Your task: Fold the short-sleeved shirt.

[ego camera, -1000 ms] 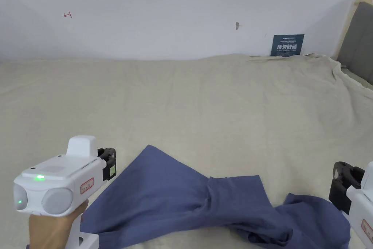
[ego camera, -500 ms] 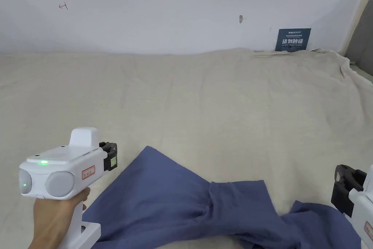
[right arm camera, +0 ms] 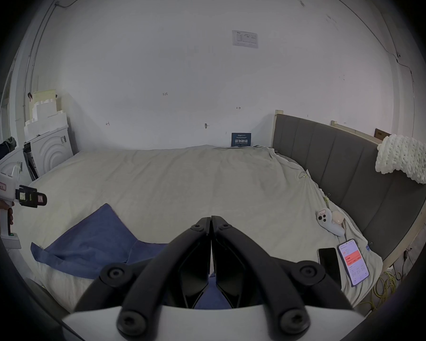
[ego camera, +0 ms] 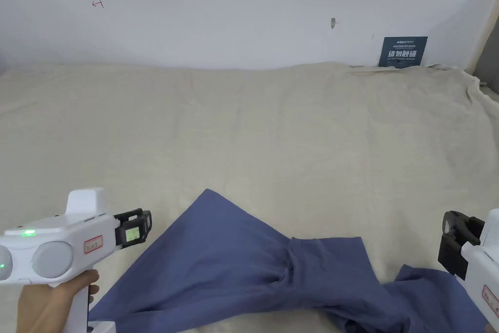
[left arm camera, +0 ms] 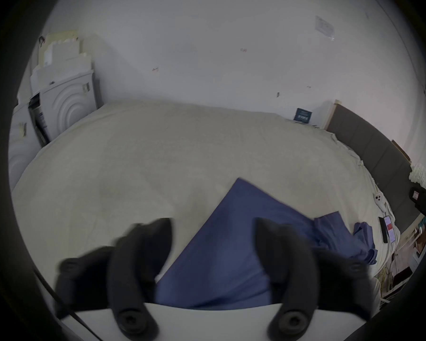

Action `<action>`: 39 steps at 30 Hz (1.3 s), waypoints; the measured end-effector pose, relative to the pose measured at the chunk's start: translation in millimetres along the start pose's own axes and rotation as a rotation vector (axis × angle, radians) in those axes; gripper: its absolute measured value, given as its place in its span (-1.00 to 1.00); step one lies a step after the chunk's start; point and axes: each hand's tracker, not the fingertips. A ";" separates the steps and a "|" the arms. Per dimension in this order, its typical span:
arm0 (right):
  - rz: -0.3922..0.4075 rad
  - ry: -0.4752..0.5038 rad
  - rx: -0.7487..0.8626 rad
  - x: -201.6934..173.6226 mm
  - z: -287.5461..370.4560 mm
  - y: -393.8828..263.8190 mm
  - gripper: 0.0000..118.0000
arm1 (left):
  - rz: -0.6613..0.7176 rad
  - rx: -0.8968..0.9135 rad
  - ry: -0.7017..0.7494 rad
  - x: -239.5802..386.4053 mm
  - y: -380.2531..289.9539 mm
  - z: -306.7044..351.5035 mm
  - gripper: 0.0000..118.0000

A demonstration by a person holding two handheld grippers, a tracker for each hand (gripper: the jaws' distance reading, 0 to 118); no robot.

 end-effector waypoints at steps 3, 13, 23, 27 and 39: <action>0.004 0.009 -0.001 -3.5 0.5 -0.4 -0.98 | -0.001 -0.025 0.057 -14.3 -16.1 9.3 0.70; 0.016 0.041 -0.021 -18.4 -0.5 -3.5 -0.98 | 0.090 -0.206 0.169 -67.3 -83.6 7.1 0.69; 0.031 0.064 -0.052 -21.7 -5.7 -10.0 -0.98 | 0.158 -0.311 0.235 -88.2 -125.3 -19.6 0.06; 0.035 0.069 -0.067 -21.1 -9.1 -13.0 -0.98 | 0.127 -0.319 0.221 -79.6 -131.9 -21.4 -0.79; 0.021 0.132 -0.209 -24.8 -80.4 -14.8 -0.92 | 0.102 -0.141 0.148 -71.5 -110.3 25.4 -1.00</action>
